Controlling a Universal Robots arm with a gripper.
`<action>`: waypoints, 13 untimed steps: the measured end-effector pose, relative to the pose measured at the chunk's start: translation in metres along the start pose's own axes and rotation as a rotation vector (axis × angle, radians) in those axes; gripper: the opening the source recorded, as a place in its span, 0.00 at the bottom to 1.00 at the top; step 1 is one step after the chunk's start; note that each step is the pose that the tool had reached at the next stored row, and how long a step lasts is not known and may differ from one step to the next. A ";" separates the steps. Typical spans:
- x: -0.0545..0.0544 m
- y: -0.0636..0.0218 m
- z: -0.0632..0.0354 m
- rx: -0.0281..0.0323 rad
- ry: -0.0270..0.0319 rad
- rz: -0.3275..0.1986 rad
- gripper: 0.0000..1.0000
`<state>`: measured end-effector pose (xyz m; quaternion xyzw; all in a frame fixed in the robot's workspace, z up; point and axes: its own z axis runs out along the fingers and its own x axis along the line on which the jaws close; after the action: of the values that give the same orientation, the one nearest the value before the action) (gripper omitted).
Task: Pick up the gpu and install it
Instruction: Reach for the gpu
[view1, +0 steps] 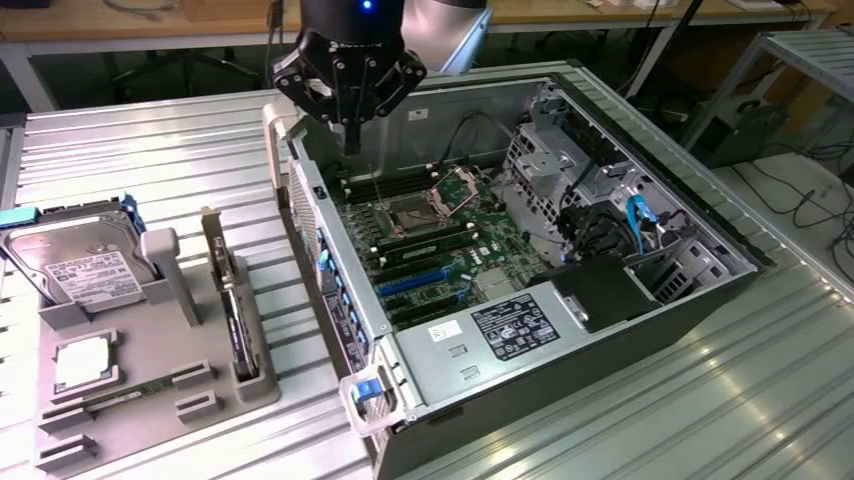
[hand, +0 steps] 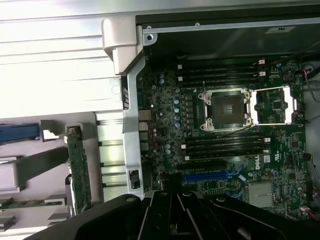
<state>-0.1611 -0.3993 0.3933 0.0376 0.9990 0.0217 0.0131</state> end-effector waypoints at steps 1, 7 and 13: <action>0.001 -0.0001 0.0000 0.0000 0.0000 0.000 0.11; 0.007 -0.0006 -0.0002 -0.0001 0.0000 0.000 0.11; 0.013 -0.0011 -0.0003 0.0000 0.0000 0.000 0.11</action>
<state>-0.1740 -0.3994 0.3933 0.0374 0.9990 0.0217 0.0130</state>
